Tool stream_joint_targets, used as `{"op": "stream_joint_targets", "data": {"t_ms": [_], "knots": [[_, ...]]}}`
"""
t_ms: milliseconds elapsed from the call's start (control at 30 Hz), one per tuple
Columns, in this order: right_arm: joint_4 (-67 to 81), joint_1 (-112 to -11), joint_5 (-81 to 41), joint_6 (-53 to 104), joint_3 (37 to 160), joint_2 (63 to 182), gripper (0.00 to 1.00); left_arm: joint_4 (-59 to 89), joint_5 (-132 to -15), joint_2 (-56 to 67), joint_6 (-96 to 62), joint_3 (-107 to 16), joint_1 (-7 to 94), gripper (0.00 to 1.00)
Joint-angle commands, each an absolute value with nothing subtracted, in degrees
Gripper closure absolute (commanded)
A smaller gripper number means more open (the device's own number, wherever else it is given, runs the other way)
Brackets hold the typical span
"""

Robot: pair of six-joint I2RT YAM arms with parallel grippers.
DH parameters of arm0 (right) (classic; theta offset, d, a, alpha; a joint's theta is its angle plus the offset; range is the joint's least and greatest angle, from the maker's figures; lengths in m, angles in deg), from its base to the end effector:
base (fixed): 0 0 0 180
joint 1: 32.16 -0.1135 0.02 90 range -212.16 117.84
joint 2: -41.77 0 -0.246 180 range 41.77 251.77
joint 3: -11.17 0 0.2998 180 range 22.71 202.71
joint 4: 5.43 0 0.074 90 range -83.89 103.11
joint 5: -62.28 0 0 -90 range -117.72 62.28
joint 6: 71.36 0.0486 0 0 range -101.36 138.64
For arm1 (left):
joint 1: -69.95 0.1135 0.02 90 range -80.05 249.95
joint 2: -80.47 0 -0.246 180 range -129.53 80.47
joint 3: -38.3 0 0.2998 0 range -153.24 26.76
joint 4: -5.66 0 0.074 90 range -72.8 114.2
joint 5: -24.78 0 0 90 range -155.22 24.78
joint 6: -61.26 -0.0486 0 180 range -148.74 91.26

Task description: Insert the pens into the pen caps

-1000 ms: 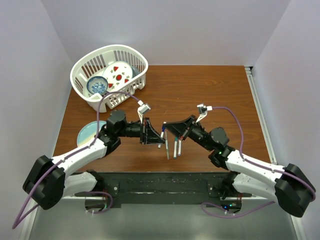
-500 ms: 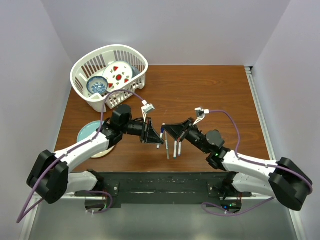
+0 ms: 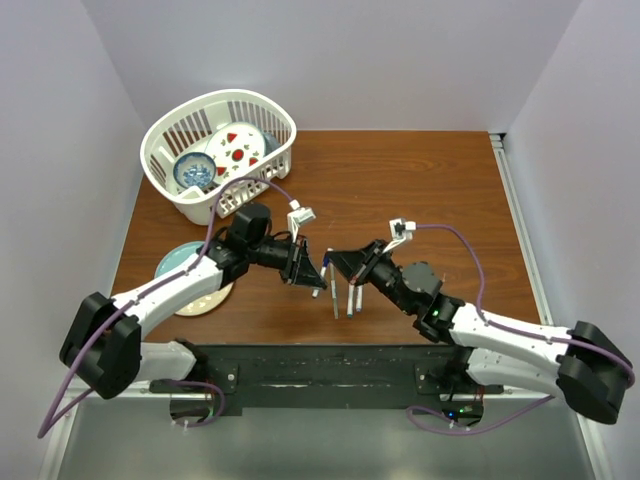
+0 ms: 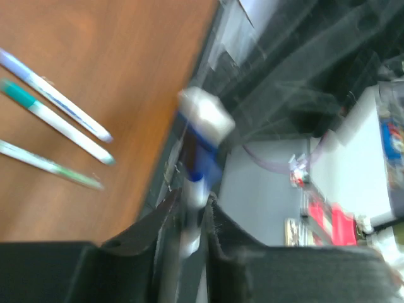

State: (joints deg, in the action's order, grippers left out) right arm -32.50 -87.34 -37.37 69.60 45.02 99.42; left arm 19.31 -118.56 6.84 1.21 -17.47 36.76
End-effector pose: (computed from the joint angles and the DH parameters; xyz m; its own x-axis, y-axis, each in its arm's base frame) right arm 0.1691 0.2288 0.2073 -0.5339 0.5734 -0.6214 -0.4749 0.4047 0.7815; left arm 0.2497 -0.2099 0.2037 -0.8279 0.1854 -0.5294 0.5607 0.2514 -0.7889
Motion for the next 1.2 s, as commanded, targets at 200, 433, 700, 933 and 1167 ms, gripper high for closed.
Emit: {"op": "stream_joint_targets", "data": {"t_ms": [200,433,700,933,1167], "knots": [[10.3,-83.9,-32.9,56.8,69.3,99.5,1.00,16.2,-107.4,15.4,-1.6,-16.6,39.6,0.00],[27.4,-76.8,-34.7,50.3,73.2,103.1,1.00,29.6,-102.2,23.1,-6.5,-16.5,39.7,0.00],[31.0,-73.0,-41.9,49.7,69.7,110.3,1.00,33.6,-86.9,27.3,-7.8,-15.3,39.7,0.00],[27.6,-71.5,-43.8,52.9,69.2,120.8,1.00,35.7,-79.4,31.0,-8.3,-15.8,39.8,0.00],[25.8,-70.4,-46.8,56.5,69.0,125.5,0.84,35.0,-77.1,36.6,-9.1,-15.0,39.8,0.00]]}}
